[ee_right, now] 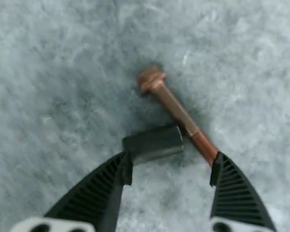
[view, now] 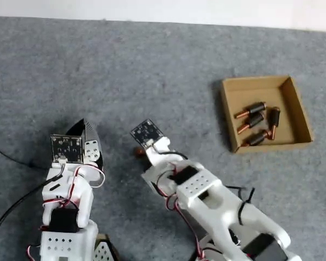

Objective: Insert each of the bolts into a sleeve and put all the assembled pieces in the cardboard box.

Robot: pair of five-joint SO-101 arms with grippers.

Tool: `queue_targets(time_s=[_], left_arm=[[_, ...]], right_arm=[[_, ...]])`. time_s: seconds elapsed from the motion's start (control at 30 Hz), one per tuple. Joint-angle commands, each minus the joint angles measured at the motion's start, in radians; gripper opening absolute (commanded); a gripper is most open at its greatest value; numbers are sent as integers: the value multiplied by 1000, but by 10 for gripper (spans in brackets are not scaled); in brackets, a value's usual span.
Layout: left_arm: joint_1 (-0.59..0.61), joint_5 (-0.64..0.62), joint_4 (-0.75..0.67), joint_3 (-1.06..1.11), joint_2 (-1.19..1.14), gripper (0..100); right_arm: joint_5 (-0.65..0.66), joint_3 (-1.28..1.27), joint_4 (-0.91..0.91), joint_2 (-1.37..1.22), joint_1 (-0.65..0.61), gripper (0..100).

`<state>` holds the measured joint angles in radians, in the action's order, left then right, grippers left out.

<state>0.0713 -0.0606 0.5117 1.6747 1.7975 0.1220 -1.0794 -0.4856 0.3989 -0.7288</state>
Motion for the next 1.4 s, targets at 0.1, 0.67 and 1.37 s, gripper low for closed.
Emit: queue_targets(time_s=[0.1, 0.67, 1.37], left_arm=[[12, -11, -25, 10, 15, 6], [10, -12, -25, 10, 15, 6], [8, -12, -25, 12, 15, 6]], right_arm=[[38, 104, 15, -136, -4, 235], [147, 162, 25, -303, 7, 235], [152, 162, 30, -305, 139, 47]])
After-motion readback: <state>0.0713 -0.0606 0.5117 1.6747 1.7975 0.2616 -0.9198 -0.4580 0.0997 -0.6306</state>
